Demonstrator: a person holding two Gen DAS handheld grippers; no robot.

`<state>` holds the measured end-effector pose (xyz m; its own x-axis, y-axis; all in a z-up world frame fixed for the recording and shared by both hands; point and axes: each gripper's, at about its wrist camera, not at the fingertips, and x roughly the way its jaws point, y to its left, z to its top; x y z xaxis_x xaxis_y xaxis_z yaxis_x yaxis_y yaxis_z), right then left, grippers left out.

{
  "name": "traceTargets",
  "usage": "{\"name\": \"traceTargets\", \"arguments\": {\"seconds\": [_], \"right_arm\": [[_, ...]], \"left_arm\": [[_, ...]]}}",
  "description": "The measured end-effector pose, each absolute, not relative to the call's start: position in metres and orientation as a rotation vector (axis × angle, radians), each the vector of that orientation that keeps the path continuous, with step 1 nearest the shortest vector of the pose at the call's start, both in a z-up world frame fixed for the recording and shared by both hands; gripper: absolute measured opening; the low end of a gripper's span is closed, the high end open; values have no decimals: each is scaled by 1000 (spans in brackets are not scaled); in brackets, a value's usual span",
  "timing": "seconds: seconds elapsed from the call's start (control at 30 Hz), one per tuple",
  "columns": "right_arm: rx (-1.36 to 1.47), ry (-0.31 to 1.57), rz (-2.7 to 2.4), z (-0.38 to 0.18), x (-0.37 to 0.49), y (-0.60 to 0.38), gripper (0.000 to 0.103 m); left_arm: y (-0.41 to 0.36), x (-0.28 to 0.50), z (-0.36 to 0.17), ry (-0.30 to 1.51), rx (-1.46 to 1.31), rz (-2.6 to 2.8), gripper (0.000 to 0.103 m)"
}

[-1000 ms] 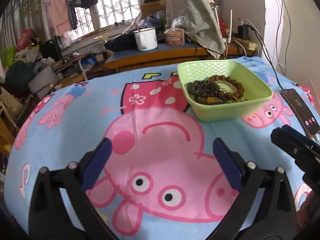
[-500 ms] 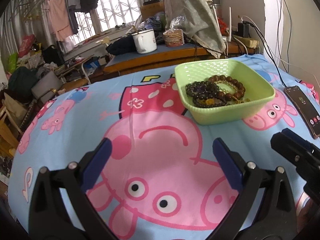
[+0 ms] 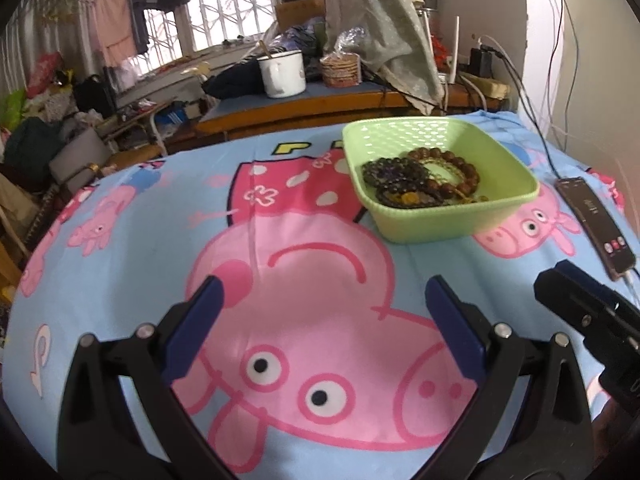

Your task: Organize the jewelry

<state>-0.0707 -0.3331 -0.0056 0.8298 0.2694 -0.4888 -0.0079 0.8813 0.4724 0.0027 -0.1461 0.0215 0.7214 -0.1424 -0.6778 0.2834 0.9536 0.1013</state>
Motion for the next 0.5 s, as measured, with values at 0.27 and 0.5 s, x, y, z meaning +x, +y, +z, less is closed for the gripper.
{"name": "traceTargets", "arguments": {"seconds": [0.27,0.5], "right_arm": [[472,568,152,3,-77,-329,19],[469,582,163,9,-78,-321,19]], "left_arm": [[-138,-5,27,712,171,-267,97],[-134,-7,30,707,163,-253,97]]}}
